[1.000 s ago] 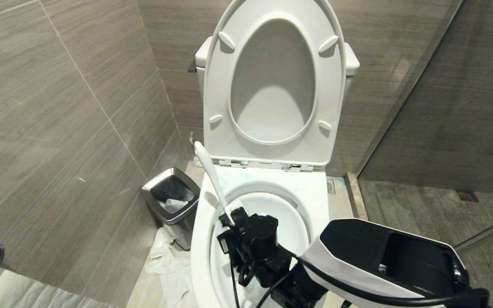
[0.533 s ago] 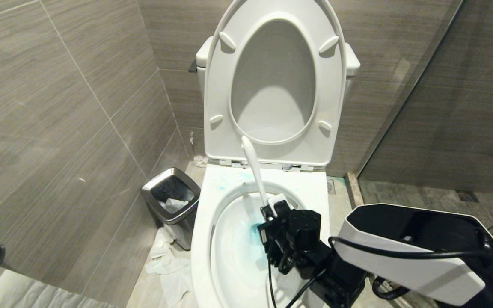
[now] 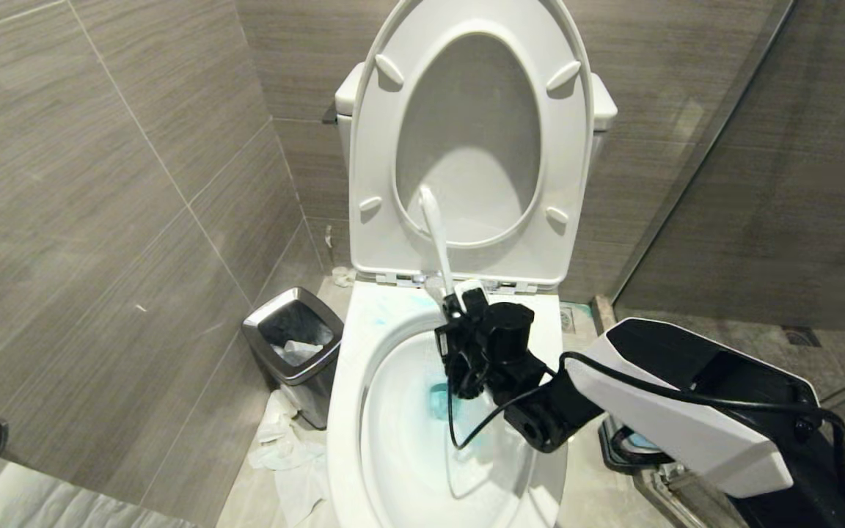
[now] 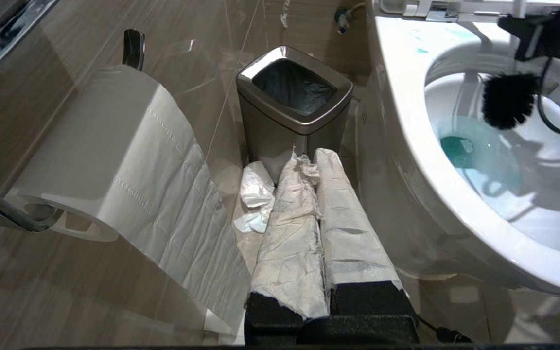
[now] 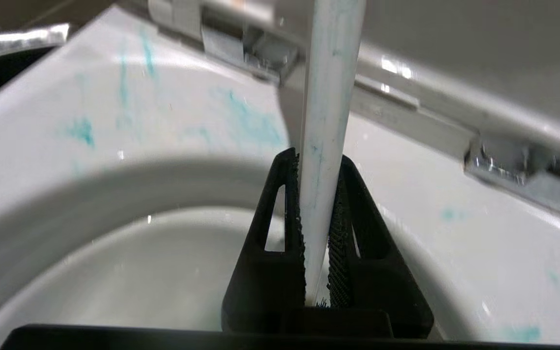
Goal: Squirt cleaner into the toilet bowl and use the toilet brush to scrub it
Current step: Scrub the toilet bowl
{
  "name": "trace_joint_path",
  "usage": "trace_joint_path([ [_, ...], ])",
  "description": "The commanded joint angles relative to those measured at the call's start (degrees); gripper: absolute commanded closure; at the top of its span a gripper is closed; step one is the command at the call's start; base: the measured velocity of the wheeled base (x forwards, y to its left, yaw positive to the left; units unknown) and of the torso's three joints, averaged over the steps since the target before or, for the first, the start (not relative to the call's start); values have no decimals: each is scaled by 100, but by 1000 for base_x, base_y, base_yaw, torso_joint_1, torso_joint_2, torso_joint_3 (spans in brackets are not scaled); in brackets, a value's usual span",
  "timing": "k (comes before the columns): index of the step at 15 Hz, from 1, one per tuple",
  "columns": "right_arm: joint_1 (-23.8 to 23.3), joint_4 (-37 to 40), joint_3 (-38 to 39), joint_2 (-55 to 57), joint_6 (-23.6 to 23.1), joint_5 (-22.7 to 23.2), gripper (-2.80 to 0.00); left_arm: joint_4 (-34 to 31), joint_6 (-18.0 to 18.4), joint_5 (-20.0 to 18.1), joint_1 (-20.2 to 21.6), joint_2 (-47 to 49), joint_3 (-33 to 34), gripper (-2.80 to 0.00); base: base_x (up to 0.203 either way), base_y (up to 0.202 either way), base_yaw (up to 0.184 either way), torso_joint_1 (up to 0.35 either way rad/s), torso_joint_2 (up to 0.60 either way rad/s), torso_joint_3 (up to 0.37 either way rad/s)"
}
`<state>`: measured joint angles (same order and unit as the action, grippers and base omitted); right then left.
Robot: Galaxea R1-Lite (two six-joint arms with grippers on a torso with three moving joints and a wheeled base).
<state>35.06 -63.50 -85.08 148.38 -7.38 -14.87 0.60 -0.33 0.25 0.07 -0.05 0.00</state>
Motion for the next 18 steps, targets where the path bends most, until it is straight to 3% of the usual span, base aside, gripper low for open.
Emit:
trace_joint_path([
  [1,58,351,-840,382,-30,0,0,2,-2,10,1,5,44,0,0,0,0,0,0,0],
  [5,475,1210,-1977,848,-69,27,0,2,-2,2,1,5,44,0,0,0,0,0,0,0],
  [9,840,1263,-1953,765,-54,20,0,2,-2,2,1,5,44,0,0,0,0,0,0,0],
  [14,1200,1177,-697,21,242,10,0,2,7,2,1,5,44,0,0,0,0,0,0,0],
  [18,1276,346,1195,-594,321,6,0,2,7,2,1,5,44,0,0,0,0,0,0,0],
])
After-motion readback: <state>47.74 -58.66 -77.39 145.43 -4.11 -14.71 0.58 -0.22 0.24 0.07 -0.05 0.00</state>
